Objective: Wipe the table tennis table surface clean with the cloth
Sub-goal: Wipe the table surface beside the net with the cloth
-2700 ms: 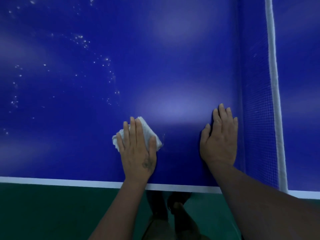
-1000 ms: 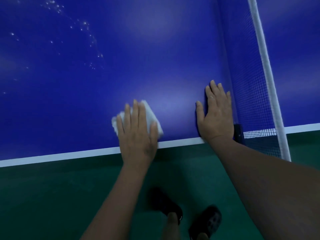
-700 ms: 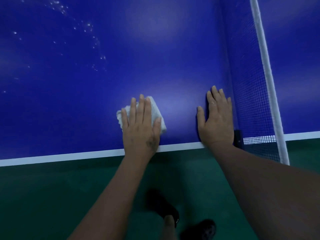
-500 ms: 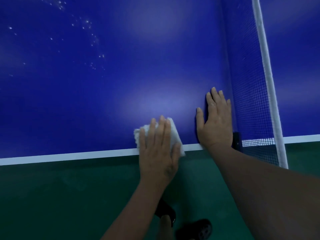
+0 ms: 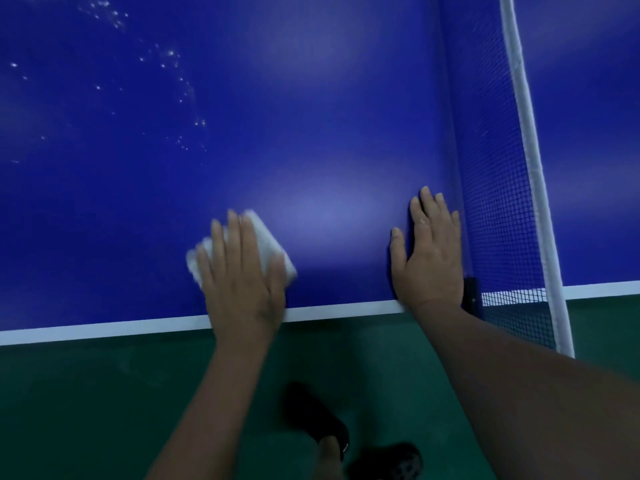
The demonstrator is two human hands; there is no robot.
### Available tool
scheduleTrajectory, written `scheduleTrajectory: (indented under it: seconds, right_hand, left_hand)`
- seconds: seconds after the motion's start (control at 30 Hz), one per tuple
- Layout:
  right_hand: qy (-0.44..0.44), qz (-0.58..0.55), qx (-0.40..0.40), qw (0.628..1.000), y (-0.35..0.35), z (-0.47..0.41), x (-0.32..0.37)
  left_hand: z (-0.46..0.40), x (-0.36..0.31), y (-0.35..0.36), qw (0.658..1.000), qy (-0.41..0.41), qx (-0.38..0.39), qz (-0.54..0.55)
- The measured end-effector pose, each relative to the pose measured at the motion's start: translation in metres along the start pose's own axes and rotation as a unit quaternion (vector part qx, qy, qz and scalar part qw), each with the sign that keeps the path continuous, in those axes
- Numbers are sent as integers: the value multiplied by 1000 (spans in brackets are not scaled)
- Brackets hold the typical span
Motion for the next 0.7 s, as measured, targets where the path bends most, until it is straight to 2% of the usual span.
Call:
scheduleTrajectory:
  seconds: [0.07, 0.13, 0.33, 0.4, 0.57, 0.7]
  right_hand:
    - [1, -1, 3, 1000, 0, 0, 0]
    - [0, 1, 5, 1000, -1, 0, 1]
    - [1, 9, 6, 1000, 1, 0, 2]
    - [1, 14, 8, 1000, 2, 1, 1]
    - [-1, 16, 13, 1000, 1, 0, 1]
    - [2, 11, 19, 1000, 1, 0, 1]
  left_hand:
    - [53, -8, 11, 1000, 8, 14, 4]
    - [69, -16, 18, 1000, 20, 11, 8]
    - [-27, -41, 23, 998, 51, 10, -37]
    - [-30, -54, 27, 998, 47, 4, -28]
    - [60, -91, 45, 986, 152, 65, -1]
    - [31, -96, 48, 976, 198, 85, -20]
Point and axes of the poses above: each hand's wrist, its own z-axis away from the middle knuckle, its own y-axis out of the palm, x = y × z, the point moved 6 cm from there along -z, towards the middle knuckle, and after that the axes turned 15 degrees about z, right-handed, at the moved point
